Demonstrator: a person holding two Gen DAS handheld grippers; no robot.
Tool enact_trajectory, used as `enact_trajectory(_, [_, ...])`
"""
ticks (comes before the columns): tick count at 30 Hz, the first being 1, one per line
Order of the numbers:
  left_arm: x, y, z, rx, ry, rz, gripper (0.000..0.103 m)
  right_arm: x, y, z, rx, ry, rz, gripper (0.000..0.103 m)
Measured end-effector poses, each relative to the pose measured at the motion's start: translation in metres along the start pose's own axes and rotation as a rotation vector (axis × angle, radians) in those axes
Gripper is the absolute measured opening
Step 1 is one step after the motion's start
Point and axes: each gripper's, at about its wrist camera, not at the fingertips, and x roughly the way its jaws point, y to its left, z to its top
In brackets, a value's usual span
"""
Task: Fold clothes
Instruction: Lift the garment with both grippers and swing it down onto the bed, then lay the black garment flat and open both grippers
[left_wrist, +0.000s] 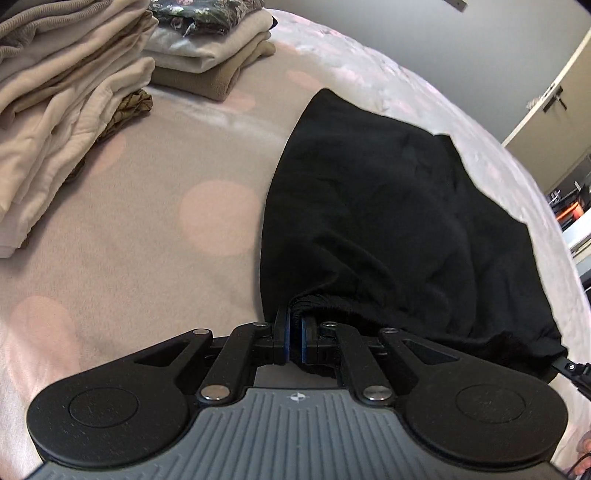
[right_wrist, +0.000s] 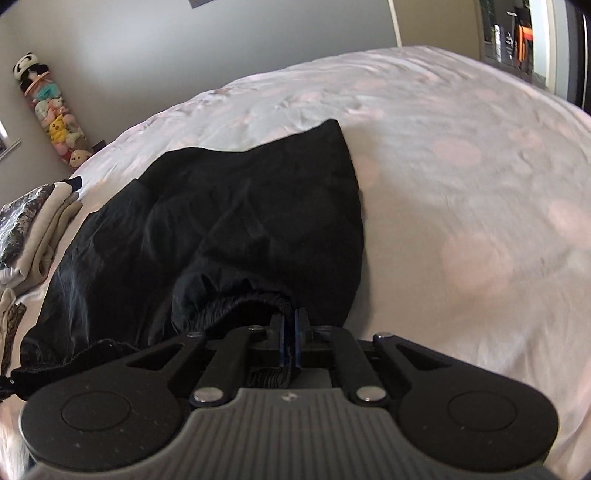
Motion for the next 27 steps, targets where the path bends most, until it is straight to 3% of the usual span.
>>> enact_trajectory(2, [0.001,0.001,-0.005,0.024,-0.005,0.014,0.005,-0.002,0.001,-0.004,0.005,-0.001,-0.003,0.02])
enact_trajectory(5, [-0.008,-0.006,-0.018,0.127,-0.053,0.05,0.009,-0.006,0.002,-0.007,0.015,-0.001,-0.002,0.049])
enact_trajectory(7, [-0.016,-0.014,-0.028,0.222,-0.093,0.084,0.021,-0.006,0.001,-0.008,0.039,0.026,-0.015,0.051])
enact_trajectory(10, [-0.025,-0.022,-0.039,0.334,-0.137,0.133,0.03,-0.008,0.002,-0.012,0.072,0.07,-0.042,0.051])
enact_trajectory(17, [-0.035,-0.051,-0.055,0.561,-0.249,0.236,0.032,-0.007,0.002,-0.014,0.077,0.085,-0.055,0.045])
enact_trajectory(22, [-0.022,-0.066,-0.057,0.669,-0.239,0.235,0.031,-0.002,-0.003,-0.015,0.105,0.1,-0.043,0.042])
enact_trajectory(23, [-0.019,-0.066,-0.056,0.672,-0.233,0.237,0.027,-0.001,-0.002,-0.015,0.104,0.104,-0.04,0.035])
enact_trajectory(24, [-0.018,-0.065,-0.054,0.663,-0.231,0.243,0.015,-0.001,-0.002,-0.015,0.098,0.105,-0.04,0.022])
enact_trajectory(27, [-0.021,-0.057,-0.046,0.607,-0.229,0.218,0.005,-0.005,0.002,-0.016,0.079,0.08,-0.06,0.011])
